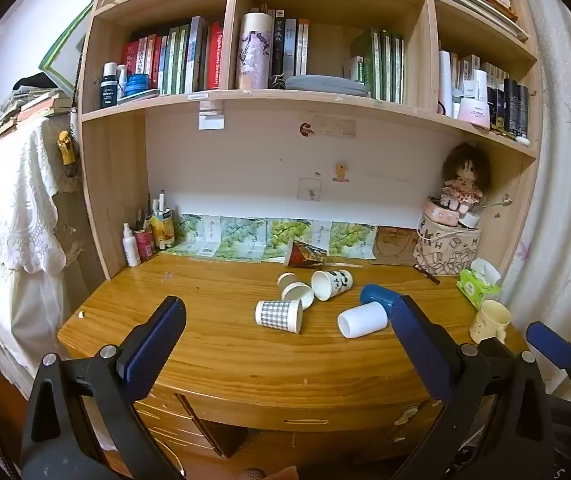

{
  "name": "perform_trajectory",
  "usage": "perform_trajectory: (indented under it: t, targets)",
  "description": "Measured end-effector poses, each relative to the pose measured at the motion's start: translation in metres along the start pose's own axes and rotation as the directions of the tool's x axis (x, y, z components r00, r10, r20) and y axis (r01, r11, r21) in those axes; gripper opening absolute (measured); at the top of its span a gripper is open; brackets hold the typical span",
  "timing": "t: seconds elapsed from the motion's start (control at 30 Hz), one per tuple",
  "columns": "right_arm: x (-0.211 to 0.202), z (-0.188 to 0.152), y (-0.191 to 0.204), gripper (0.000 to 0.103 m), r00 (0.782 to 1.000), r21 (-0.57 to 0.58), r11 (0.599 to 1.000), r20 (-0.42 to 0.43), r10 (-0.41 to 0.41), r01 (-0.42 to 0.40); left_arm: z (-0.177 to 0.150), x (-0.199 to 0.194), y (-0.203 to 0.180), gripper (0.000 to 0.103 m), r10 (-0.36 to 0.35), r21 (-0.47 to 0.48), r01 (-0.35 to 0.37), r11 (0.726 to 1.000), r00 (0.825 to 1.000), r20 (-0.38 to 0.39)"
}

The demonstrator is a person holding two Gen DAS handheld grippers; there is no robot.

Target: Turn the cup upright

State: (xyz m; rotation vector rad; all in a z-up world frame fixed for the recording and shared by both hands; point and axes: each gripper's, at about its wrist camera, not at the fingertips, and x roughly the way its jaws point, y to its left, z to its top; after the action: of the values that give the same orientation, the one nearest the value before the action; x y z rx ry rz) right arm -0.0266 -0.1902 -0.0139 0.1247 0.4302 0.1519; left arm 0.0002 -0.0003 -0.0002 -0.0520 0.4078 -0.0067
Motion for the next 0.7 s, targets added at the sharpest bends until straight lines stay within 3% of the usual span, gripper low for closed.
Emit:
perform_trajectory:
  t: [0.7]
  targets:
    - [-0.001,-0.002,0.007,0.081,1.000,-0.017,1.000,-0.023,-0.002,0.002,-0.001,-0.011,0.013,0.102,-0.016,-0.051,0.017,0.999,1.000,0.011]
